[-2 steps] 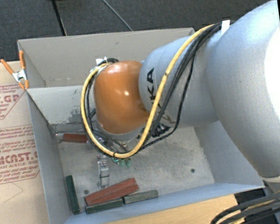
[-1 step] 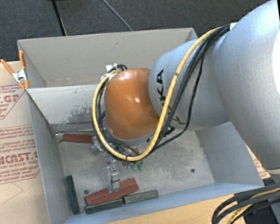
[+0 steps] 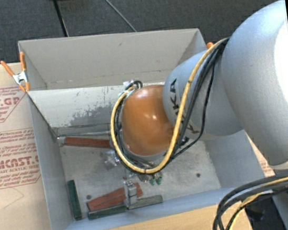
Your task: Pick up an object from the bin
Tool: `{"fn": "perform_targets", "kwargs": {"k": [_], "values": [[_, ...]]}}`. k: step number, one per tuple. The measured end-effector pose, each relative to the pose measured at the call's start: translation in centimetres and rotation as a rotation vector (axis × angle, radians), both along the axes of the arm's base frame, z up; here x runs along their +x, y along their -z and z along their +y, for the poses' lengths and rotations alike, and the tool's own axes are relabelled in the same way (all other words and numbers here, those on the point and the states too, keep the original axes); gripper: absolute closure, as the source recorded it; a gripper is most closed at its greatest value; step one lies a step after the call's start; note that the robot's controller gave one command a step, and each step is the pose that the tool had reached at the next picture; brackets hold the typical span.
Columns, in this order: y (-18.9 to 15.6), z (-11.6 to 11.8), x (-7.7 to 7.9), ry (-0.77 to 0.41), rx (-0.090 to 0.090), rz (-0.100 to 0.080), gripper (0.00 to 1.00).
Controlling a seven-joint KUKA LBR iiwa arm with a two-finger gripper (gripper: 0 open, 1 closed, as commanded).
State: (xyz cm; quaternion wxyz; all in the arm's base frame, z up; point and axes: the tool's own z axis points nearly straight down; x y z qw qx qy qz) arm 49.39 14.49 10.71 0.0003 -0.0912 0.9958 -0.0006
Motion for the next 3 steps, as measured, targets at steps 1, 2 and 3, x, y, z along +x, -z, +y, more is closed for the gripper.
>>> {"fn": "perform_targets", "kwargs": {"k": [1, 2, 3], "values": [[3.4, 1.42, -0.1, -0.196, 0.004, -0.011, 1.0], [3.56, 1.43, -0.24, -0.197, 0.005, -0.007, 0.0], [3.62, 1.42, -0.33, -0.197, 0.004, -0.004, 0.0]]}}
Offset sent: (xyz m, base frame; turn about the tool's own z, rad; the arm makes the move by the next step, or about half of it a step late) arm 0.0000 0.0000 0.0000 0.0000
